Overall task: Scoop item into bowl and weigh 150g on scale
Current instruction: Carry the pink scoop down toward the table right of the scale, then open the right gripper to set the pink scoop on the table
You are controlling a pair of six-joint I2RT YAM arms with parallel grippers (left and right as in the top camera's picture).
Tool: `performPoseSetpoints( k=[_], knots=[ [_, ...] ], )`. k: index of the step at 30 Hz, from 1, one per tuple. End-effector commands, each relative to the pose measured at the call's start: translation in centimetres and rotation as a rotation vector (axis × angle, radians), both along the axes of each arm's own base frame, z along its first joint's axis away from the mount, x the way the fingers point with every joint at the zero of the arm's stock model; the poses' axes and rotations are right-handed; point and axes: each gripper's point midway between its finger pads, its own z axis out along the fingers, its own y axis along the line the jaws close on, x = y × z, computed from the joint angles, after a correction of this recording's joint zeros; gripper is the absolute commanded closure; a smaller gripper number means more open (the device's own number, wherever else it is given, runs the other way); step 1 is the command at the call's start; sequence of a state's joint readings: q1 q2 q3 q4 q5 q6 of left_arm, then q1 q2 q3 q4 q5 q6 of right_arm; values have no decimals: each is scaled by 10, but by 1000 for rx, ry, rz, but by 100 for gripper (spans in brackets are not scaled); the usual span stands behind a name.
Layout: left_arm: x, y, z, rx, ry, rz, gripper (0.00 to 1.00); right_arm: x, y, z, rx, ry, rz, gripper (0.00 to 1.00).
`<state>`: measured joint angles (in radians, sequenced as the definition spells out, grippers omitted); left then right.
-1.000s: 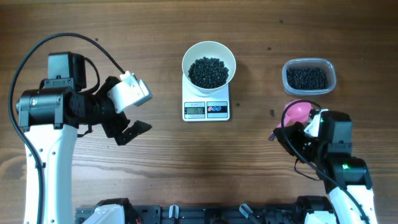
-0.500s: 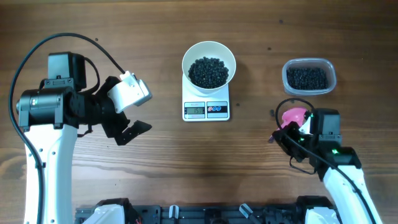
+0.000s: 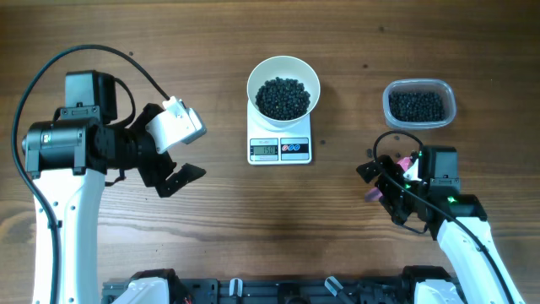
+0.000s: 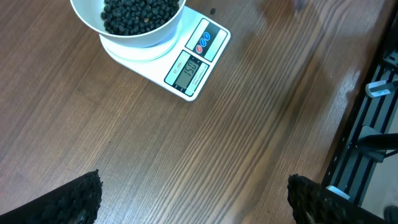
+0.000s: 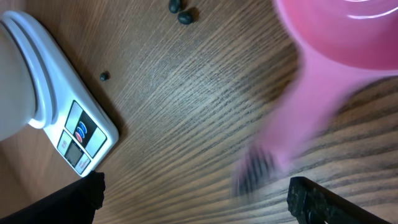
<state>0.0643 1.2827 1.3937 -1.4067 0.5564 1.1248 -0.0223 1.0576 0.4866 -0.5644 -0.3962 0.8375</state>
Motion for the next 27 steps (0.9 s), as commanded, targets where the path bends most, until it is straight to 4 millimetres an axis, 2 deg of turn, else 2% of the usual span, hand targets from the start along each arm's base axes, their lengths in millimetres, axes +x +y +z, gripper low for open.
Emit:
performPoseSetpoints(
  k=[1, 8, 12, 15, 18, 24, 27],
  knots=[
    [1, -2, 10, -13, -40, -18, 0, 5, -2, 11, -10, -12, -14, 0],
    [1, -2, 10, -13, -39, -18, 0, -21, -18, 6, -84, 146, -95, 0],
    [1, -2, 10, -13, -40, -18, 0, -19, -17, 24, -80, 155, -93, 0],
    [1, -2, 10, -13, -40, -18, 0, -14, -22, 50, -111, 143, -94, 0],
    [1, -2, 10, -13, -40, -18, 0, -7, -29, 87, -158, 90, -91, 0],
    [1, -2, 10, -13, -40, -18, 0, 4, -24, 171, -136, -111, -68, 0],
    [1, -2, 10, -13, -39, -18, 0, 3, -22, 201, -124, -210, -72, 0]
  ],
)
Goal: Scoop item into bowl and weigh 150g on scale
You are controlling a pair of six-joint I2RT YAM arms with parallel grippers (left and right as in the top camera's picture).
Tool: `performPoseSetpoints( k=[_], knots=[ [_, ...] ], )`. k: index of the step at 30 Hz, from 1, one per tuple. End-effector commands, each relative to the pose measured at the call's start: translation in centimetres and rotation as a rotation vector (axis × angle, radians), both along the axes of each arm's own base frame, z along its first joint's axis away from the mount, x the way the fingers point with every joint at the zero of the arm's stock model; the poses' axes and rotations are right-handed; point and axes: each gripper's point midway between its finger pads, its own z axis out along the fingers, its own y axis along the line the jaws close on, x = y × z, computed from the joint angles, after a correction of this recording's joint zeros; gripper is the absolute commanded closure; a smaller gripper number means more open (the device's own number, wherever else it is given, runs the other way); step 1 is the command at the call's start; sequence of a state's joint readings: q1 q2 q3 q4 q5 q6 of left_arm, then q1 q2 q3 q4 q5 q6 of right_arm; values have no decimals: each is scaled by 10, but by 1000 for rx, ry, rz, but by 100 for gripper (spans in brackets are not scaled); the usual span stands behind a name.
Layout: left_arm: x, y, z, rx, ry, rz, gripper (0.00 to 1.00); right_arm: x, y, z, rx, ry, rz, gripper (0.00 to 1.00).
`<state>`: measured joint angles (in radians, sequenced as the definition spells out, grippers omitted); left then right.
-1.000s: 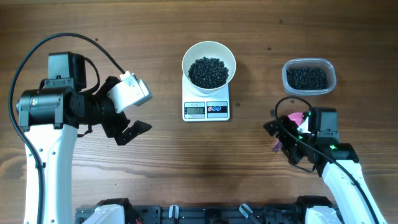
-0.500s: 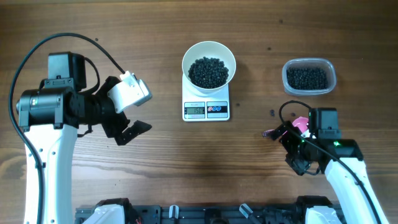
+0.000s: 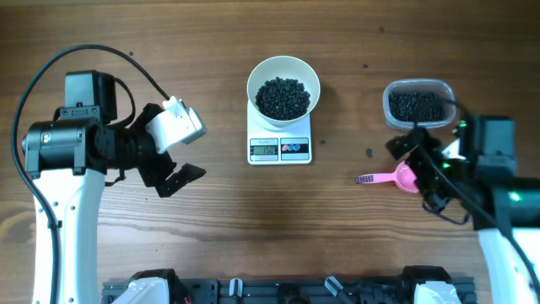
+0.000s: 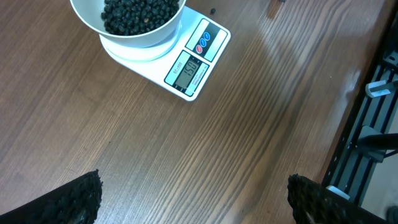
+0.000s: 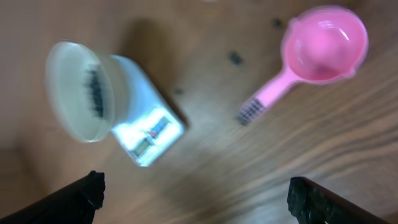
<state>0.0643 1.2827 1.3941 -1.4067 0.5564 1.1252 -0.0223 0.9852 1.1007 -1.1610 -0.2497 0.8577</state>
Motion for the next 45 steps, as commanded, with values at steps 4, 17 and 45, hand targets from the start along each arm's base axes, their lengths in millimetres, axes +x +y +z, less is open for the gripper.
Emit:
performPoseSetpoints(
  k=[4, 17, 45],
  knots=[
    [1, -2, 9, -14, -39, -18, 0, -8, 2, 51, -7, -188, 16, 35],
    [1, -2, 9, -14, -39, -18, 0, -13, 9, 62, 12, -244, 65, 51],
    [1, -2, 9, -14, -39, -18, 0, -54, -15, 123, -352, -745, 153, 0]
  ],
)
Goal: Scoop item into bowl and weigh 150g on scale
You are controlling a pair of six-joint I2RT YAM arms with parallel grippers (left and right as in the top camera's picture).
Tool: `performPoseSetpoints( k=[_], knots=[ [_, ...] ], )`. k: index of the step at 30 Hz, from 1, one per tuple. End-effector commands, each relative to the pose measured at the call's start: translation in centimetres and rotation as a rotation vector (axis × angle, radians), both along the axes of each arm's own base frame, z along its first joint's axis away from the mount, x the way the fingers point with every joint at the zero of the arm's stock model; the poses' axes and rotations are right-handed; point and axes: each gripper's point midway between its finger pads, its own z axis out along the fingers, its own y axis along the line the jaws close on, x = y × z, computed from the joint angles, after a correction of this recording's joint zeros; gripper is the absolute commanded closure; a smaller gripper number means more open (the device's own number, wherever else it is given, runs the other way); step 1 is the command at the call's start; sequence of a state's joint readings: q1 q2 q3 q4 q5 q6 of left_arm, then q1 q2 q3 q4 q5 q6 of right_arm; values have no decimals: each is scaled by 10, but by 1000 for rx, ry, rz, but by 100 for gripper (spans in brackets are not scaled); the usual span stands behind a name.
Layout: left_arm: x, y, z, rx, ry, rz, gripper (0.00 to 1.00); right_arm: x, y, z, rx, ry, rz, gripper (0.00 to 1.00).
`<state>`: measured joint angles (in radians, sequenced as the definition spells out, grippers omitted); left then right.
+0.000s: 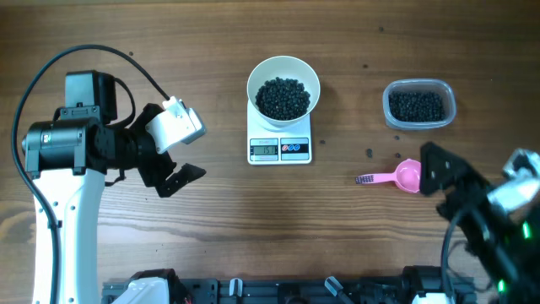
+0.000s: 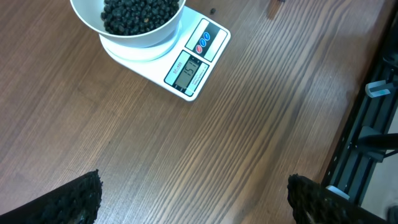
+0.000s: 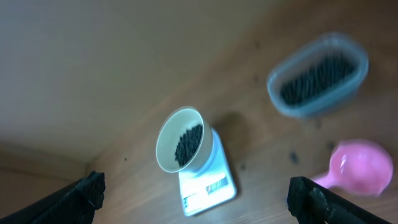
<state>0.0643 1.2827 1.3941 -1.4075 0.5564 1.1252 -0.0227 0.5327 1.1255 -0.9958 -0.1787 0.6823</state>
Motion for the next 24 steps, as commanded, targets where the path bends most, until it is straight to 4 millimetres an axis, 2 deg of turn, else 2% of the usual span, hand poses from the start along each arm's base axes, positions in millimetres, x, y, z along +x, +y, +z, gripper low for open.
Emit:
performPoseSetpoints(
  k=[1, 5, 9, 13, 17, 24],
  knots=[
    [1, -2, 9, -14, -40, -18, 0, -15, -4, -1, -209, -124, 52, 0],
    [1, -2, 9, -13, -40, -18, 0, -27, -2, -10, -237, -218, 59, 0],
    [1, -2, 9, -13, -40, -18, 0, -31, 2, -28, -274, -291, 88, 0],
    [1, -2, 9, -14, -40, -18, 0, -29, 4, -42, -306, -357, 98, 0],
    [1, -2, 9, -13, -40, -18, 0, -24, 4, -58, -311, -348, 103, 0],
    [1, -2, 9, -13, -40, -18, 0, -16, 8, -63, -464, -394, 162, 0]
  ],
)
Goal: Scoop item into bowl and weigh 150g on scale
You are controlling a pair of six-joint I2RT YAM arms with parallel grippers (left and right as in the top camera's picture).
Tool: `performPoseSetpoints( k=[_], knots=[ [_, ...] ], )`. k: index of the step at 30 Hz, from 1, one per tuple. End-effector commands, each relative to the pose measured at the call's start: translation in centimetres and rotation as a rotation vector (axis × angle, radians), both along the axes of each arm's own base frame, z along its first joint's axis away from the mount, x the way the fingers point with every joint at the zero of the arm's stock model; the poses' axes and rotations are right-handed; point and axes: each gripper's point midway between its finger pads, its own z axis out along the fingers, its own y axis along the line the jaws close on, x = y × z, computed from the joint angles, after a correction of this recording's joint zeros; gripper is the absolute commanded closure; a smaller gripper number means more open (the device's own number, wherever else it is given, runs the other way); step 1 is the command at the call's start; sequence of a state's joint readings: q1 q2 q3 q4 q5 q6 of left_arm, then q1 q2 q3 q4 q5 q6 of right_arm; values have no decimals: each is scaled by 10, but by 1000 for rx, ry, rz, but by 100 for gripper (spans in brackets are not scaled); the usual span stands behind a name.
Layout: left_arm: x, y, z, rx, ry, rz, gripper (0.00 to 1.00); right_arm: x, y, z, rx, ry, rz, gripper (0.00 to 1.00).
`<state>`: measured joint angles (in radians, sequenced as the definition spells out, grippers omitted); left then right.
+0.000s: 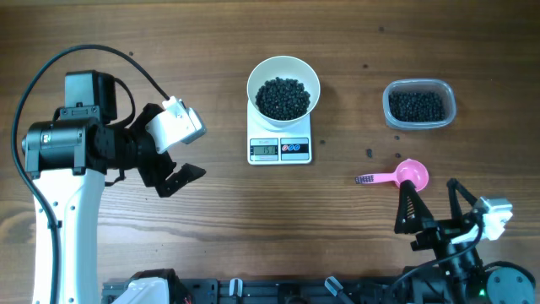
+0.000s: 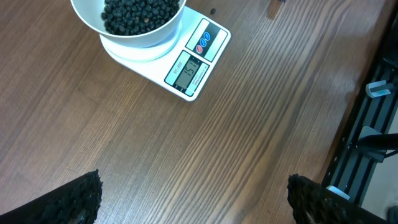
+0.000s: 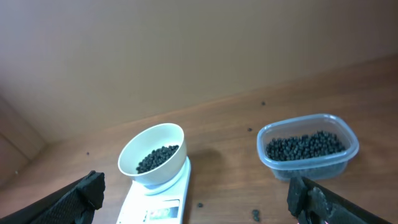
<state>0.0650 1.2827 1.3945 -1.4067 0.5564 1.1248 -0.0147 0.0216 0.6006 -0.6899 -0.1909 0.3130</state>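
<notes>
A white bowl [image 1: 283, 89] of black beans sits on the white scale [image 1: 280, 149], whose display is lit. The clear tub [image 1: 419, 105] of beans stands at the back right. In front of it the pink scoop [image 1: 405, 176] lies flat on the table, held by nothing. My right gripper [image 1: 430, 209] is open at the front edge, raised and pulled back from the scoop, facing the bowl [image 3: 152, 155] and tub [image 3: 308, 148]. My left gripper [image 1: 171, 171] hangs open and empty left of the scale [image 2: 186, 65].
A few loose beans [image 1: 369, 153] lie on the wooden table [image 1: 253, 228] between scale and scoop. A black rail [image 2: 367, 130] runs along the front edge.
My right arm has drawn back and risen at the front right edge, its camera now looking level across the table. The scoop, bowl, scale and left arm have not moved.
My right gripper was low over the pink scoop right of the scale, jaws apart. Then the scoop lay on the table with the gripper lifted beside the tub. It was then farther back, and now sits at the front edge.
</notes>
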Motion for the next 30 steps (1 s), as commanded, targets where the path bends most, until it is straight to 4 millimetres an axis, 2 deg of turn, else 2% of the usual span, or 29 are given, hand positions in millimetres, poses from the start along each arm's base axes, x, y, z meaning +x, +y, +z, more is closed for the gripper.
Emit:
performPoseSetpoints(
  k=[1, 6, 13, 19, 30],
  knots=[
    [1, -2, 9, -13, -39, -19, 0, 2, 4, -3, -127, -43, 40, 0],
    [1, -2, 9, -14, -39, -19, 0, 10, 6, -19, -137, -15, 53, 0],
    [1, -2, 9, -13, -39, -19, 0, 31, 11, -37, -226, -68, 87, 0],
    [1, -2, 9, -13, -39, -19, 0, 46, 14, -63, -219, -68, 111, 0],
    [1, -2, 9, -14, -39, -19, 0, 58, 17, -96, -216, -49, 127, 0]
  ],
)
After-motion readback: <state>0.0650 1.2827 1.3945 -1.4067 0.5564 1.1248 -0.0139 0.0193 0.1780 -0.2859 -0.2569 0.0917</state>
